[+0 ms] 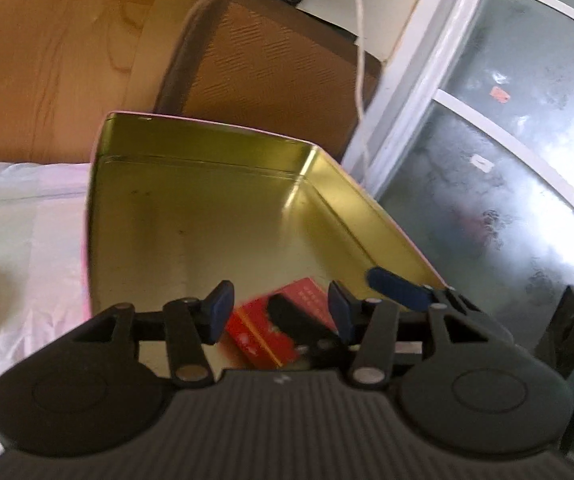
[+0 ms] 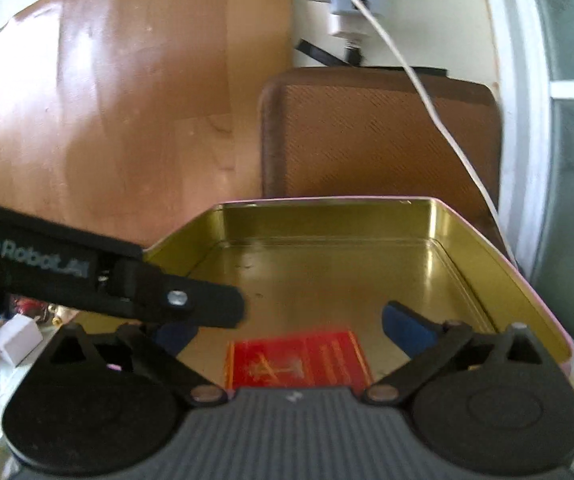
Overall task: Organize rigid objects
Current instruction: 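Lower the red box into the pink tin and open the right gripper, then move the right gripper to the white vitamin bottle and grasp it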
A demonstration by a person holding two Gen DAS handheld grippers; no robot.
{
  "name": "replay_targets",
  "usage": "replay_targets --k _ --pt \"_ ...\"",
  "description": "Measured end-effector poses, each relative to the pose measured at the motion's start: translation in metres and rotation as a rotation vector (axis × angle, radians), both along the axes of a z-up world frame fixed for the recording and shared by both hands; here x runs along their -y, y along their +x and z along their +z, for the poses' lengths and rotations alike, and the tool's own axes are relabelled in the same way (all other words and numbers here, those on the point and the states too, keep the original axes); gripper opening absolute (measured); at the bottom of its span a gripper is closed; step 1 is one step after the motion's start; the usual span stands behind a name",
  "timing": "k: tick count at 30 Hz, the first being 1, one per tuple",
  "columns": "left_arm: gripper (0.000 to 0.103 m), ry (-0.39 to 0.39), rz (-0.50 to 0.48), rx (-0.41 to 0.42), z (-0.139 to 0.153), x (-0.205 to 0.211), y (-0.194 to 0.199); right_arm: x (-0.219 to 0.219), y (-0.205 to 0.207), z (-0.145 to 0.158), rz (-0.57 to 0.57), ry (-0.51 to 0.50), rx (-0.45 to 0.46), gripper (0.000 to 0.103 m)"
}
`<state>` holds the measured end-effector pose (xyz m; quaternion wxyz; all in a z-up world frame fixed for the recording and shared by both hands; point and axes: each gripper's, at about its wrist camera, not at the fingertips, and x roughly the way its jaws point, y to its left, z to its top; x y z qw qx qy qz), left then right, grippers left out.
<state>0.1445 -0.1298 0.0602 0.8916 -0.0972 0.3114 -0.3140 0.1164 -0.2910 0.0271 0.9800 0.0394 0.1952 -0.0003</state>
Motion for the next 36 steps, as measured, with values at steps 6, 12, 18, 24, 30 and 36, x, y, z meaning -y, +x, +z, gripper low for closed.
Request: replay_targets --k 6,12,18,24,30,36 --pt "0.056 -0.018 0.058 0.093 0.021 -0.04 -0.028 0.001 -0.025 0.001 -0.019 0.062 0.055 0.096" --pt "0.056 -0.016 0.115 0.196 0.029 -0.108 -0.082 -0.021 -0.045 0.015 0.009 0.097 0.114 0.062" --pt "0.056 -0.018 0.282 0.186 0.016 -0.201 -0.12 -0.08 -0.041 0.02 0.22 0.153 0.045 0.046" --pt "0.056 -0.084 0.461 0.132 -0.004 -0.281 -0.135 -0.18 -0.024 0.011 0.474 0.123 -0.067 0.046" --pt "0.056 -0.152 0.51 0.108 -0.017 -0.317 -0.141 -0.269 0.01 0.015 0.635 -0.013 -0.097 0.046" --pt "0.056 -0.2 0.519 0.109 -0.026 -0.334 -0.147 -0.317 0.036 -0.007 0.695 -0.159 -0.17 0.05"
